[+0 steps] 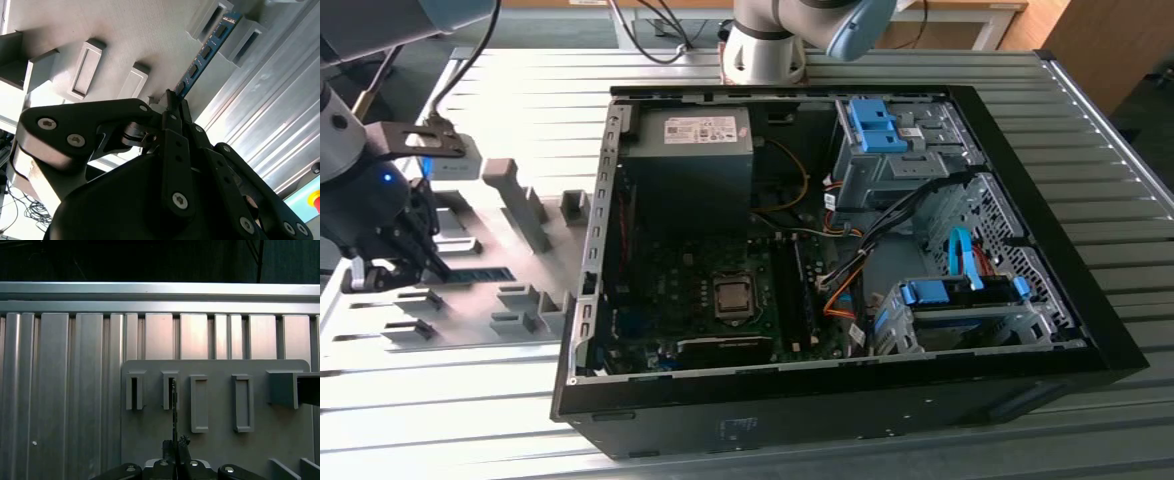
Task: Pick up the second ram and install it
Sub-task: 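Pick up the second ram and move it above second insertion slot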
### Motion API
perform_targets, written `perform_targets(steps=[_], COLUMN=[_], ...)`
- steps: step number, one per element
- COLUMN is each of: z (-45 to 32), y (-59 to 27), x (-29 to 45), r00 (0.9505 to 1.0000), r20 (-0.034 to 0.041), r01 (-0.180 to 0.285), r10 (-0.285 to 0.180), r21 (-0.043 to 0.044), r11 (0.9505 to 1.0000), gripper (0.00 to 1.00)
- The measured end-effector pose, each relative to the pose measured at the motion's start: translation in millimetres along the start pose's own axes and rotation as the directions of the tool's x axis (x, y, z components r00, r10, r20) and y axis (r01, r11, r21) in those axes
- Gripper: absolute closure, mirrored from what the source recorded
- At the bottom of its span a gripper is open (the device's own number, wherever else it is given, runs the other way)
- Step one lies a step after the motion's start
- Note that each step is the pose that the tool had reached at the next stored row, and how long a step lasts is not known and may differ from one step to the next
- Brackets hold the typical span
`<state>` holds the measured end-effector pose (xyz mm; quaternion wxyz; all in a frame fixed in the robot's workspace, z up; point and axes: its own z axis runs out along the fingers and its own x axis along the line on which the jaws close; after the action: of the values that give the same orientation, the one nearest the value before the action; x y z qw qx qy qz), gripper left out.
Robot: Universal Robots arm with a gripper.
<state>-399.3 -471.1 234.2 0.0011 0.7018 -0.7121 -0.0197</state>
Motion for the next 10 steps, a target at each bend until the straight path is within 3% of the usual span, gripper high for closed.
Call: perform_targets(steps=[10], z=[-3.7], y=[0.1], x=[-0.1], r00=[1.0], r20=[0.0002], r01=[0.0], r10=[0.0], r21=[0.0002], r11=[1.0], gripper=[0.86])
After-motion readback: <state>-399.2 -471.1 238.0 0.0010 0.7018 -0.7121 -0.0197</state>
